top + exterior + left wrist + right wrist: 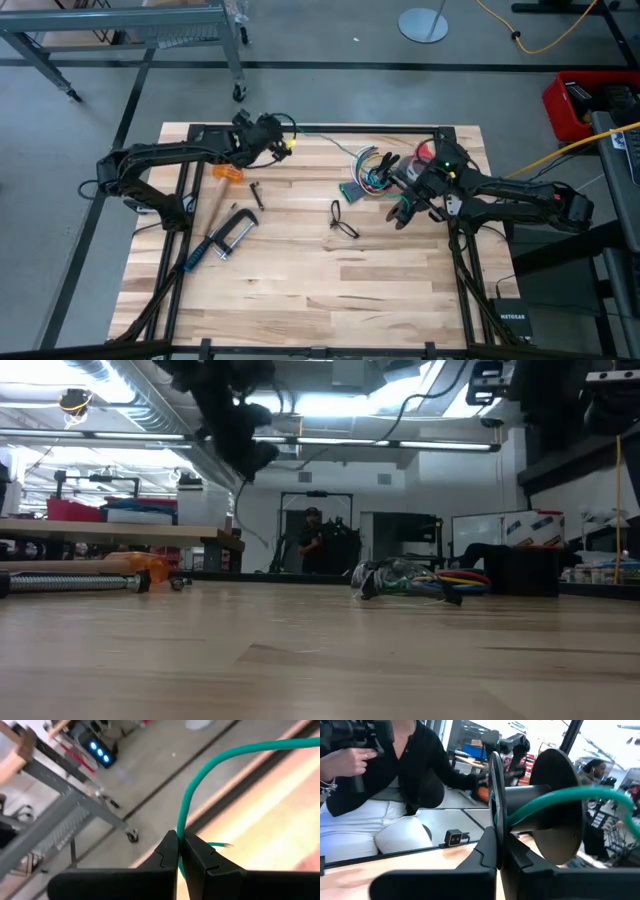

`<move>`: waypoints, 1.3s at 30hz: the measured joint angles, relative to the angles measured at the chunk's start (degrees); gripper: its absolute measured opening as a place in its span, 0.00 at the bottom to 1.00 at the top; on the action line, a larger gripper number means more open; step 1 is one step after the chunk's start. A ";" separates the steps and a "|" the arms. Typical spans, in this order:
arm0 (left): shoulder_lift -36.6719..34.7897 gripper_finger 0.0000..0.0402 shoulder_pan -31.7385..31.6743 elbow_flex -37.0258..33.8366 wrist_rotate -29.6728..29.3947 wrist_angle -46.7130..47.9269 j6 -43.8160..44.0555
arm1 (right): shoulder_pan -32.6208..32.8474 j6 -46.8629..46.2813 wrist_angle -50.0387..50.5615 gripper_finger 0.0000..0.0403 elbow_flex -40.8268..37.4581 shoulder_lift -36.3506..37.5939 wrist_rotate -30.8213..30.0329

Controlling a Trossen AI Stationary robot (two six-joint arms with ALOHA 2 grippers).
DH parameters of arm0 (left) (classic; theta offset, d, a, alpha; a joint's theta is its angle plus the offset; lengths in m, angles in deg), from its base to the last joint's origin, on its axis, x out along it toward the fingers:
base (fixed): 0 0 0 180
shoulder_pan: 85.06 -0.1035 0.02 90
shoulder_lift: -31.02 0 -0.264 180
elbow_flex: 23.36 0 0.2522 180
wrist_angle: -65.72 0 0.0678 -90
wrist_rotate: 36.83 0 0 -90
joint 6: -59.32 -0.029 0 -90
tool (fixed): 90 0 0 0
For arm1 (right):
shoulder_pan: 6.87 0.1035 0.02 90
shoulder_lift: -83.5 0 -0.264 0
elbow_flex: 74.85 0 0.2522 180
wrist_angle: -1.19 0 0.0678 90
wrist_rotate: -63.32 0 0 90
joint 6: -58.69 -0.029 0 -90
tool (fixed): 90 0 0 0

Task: Coil cords
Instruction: Uncoil the green wire from the black spool, then coil the green wire on the black spool

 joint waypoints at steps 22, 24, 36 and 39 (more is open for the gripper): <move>0.00 0.05 0.12 -19.43 8.39 -0.41 15.72 | 0.00 -4.03 -6.24 0.01 0.00 0.02 -13.60; 0.00 0.09 0.13 -19.44 8.39 -1.12 15.60 | 0.00 -3.25 -6.29 0.01 0.00 0.02 -16.76; 0.00 0.33 1.18 -19.44 9.04 -7.93 15.16 | 0.00 -0.19 -6.38 0.01 0.00 0.02 -44.03; 0.00 0.33 3.05 -19.44 9.63 -14.37 14.13 | 0.00 -0.16 -6.38 0.01 0.00 0.02 -45.79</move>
